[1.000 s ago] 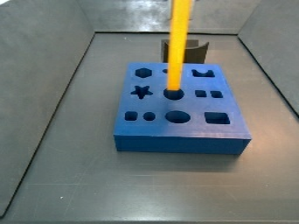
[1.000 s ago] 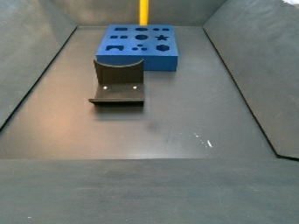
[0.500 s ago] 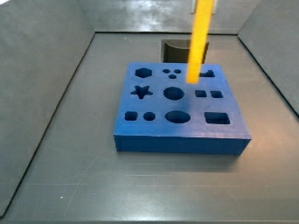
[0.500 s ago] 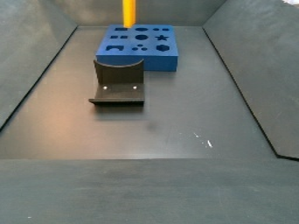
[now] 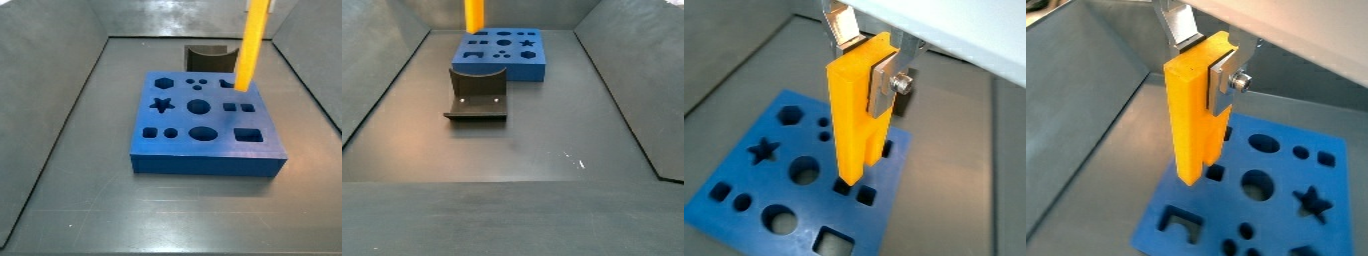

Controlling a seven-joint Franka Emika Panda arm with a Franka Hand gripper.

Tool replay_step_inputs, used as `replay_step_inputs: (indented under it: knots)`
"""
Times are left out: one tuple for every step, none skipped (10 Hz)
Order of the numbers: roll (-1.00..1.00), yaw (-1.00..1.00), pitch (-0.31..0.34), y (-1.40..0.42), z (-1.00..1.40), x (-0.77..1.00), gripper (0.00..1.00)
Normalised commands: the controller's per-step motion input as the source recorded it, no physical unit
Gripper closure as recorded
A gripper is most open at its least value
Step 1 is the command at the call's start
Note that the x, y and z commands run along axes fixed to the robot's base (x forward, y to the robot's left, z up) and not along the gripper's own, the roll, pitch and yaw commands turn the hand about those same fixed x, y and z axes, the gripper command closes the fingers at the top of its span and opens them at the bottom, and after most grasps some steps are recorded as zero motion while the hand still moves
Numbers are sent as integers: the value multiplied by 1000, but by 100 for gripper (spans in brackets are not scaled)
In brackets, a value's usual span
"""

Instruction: Insert the double-square object.

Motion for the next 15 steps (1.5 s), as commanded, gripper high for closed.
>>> replay_step_inputs:
  knots:
    - [-127, -814, 0, 83, 0, 357, 100]
    - [-57, -834, 10, 0, -91, 260, 100]
    - [0, -743, 69, -169, -83, 186, 100]
    - [31, -649, 137, -291, -46, 94, 100]
    - [96, -649, 174, -286, -29, 0, 100]
    - [116, -831, 139, -229, -86, -40, 100]
    - [153, -934, 113, -49, -43, -117, 100]
    - [161, -954, 99, -26, -46, -126, 100]
    - [160, -960, 90, -26, -43, -120, 100]
    - [150, -969, 77, -26, -14, -109, 100]
    - [103, -946, 59, -71, 0, -23, 100]
    - [110, -977, 44, -57, 0, -43, 100]
    - [114, -986, 34, -49, 0, -43, 100]
    - [120, -997, 0, -23, 0, 0, 100]
    - [121, -1000, 0, -11, 0, -9, 100]
